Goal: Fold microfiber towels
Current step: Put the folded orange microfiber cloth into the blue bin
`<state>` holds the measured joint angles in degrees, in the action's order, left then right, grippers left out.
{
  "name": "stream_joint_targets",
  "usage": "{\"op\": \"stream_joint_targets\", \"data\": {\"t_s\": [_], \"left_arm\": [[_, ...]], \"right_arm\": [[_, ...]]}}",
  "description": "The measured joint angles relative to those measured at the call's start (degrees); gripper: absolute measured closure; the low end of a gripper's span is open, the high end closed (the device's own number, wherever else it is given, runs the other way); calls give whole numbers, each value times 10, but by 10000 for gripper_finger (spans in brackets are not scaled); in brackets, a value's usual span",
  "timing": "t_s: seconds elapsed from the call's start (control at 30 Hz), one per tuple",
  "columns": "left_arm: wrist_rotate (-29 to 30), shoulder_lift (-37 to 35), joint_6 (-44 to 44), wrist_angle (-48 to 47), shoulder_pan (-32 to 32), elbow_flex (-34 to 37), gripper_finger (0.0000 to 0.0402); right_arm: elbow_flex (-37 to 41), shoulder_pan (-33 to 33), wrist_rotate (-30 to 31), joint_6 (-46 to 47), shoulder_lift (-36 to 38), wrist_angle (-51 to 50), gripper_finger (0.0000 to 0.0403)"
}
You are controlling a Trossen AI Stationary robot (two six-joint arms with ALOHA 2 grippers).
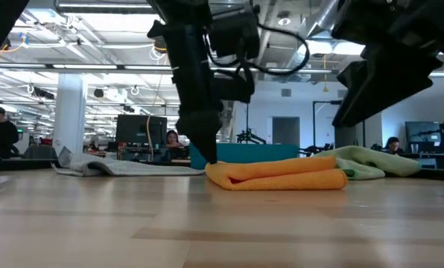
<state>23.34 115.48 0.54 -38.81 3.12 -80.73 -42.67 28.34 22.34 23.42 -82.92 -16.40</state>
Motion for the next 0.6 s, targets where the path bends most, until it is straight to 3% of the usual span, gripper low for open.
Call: {"op": "stream_joint_targets", "data": {"t_s": [0.27,0.6], "left_arm": [[-7,0,0,10,-8,14,244],[-91,-1,30,8,-5,38,244]], "right_arm": [[2,-13,-3,-14,-89,53,236],[-9,-47,-4,-15,-130,50,236]]}}
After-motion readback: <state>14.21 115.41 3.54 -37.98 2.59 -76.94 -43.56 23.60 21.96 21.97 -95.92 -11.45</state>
